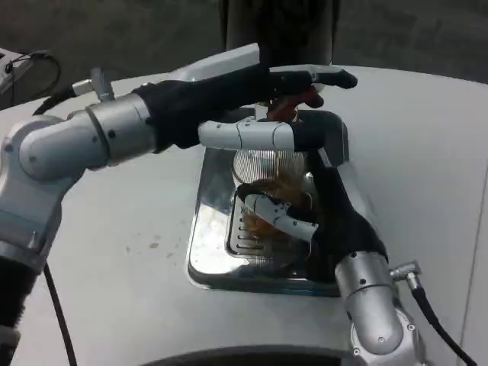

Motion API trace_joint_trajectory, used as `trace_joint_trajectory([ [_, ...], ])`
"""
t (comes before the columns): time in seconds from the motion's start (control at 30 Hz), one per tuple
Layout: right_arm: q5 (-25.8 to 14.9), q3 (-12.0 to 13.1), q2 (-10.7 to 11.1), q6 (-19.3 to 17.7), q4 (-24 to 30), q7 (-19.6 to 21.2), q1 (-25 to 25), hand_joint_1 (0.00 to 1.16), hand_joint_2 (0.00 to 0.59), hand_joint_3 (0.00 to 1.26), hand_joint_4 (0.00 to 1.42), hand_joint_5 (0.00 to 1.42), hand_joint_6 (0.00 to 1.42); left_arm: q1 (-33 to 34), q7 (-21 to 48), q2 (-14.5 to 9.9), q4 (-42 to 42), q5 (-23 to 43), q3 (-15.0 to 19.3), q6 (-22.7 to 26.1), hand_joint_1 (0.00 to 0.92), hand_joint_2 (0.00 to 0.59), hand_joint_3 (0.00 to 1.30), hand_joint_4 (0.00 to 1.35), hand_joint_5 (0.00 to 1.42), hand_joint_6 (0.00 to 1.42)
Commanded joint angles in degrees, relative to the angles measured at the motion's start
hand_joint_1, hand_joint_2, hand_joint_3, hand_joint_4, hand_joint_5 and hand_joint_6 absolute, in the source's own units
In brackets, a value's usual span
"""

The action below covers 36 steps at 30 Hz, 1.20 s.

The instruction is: Grasp the cup under the faucet to collect the drink, then remove the cup.

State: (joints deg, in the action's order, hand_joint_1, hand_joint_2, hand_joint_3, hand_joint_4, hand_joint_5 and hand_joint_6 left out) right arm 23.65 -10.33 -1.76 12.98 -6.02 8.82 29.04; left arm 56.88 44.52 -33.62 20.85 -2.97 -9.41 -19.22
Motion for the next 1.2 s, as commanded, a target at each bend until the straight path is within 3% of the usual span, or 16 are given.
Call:
trace_joint_trajectory([
  [0.03,-1.09,0.46,-0.83,-1.75,-2.31,1.55,1.61,0.68,0.222,0.0,0.0,0.05,0.0,-0.35,1.84,-1.38,1.04,-1.6,-0.53,0.65,0.0,0.0,0.15,0.06,0.16,0.06],
  [0.53,-2.55,0.92,0.49,-3.89,-5.31,1.61,2.04,0.68,0.215,0.0,0.0,0.05,0.0,0.68,2.26,-1.14,3.38,-1.86,-0.84,-0.43,0.0,0.003,0.15,0.07,0.17,0.07],
  [1.2,-1.81,-0.25,-1.35,-3.92,-10.82,6.05,3.5,0.68,0.221,0.0,0.05,0.1,0.0,1.53,2.13,-0.86,5.94,-2.48,-1.57,-1.63,0.0,0.0,0.16,0.08,0.18,0.08],
])
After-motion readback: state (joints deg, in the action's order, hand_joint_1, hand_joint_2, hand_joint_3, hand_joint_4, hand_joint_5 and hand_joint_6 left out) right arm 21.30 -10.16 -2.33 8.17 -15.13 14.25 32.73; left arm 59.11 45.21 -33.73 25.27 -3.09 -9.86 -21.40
